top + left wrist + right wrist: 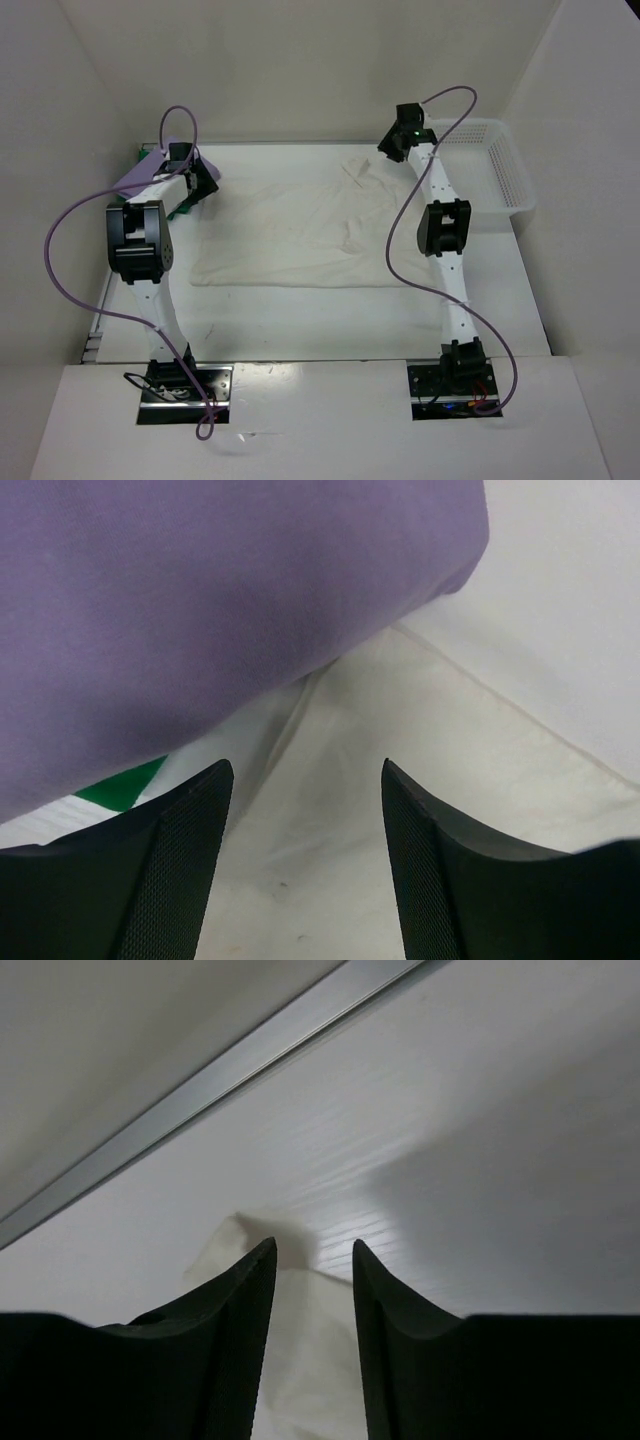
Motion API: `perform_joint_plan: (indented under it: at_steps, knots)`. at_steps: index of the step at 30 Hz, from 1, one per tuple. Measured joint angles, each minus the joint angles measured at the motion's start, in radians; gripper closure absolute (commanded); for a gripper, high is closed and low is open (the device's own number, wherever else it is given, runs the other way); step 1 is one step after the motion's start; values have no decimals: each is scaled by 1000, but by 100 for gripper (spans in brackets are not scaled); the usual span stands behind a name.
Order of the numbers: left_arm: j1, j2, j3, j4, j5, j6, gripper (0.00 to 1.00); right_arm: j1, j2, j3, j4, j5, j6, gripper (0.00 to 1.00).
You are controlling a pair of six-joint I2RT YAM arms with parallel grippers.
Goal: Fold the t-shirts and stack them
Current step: Fold the flattened tshirt in 1/3 of the way
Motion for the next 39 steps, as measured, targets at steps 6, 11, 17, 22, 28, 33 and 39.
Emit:
perform_joint_plan:
  at_steps: [6, 11, 17, 22, 28, 33, 39]
  knots:
    - [10, 0, -1, 11, -7, -2, 32, -46, 0, 1, -15, -17, -11, 51]
    - [13, -40, -59, 27, 11, -9, 49, -29, -23, -33, -68, -18, -37, 81]
    - [-106, -288, -240, -8, 63, -32, 75, 33, -391, -600, 34, -11, -34, 99]
    - [-356, -421, -356, 10, 218, -53, 76, 71, -809, -1075, 175, -50, 41, 99]
    - [-355, -440, -597, -44, 360, -95, 73, 156, -1086, -1497, 316, -92, 135, 99]
    - [-338, -443, -681, -32, 406, -146, 70, 372, -1078, -1730, 376, -146, 210, 99]
    - [-303, -488, -783, 64, 470, -212, 68, 442, -1077, -1813, 468, -146, 254, 99]
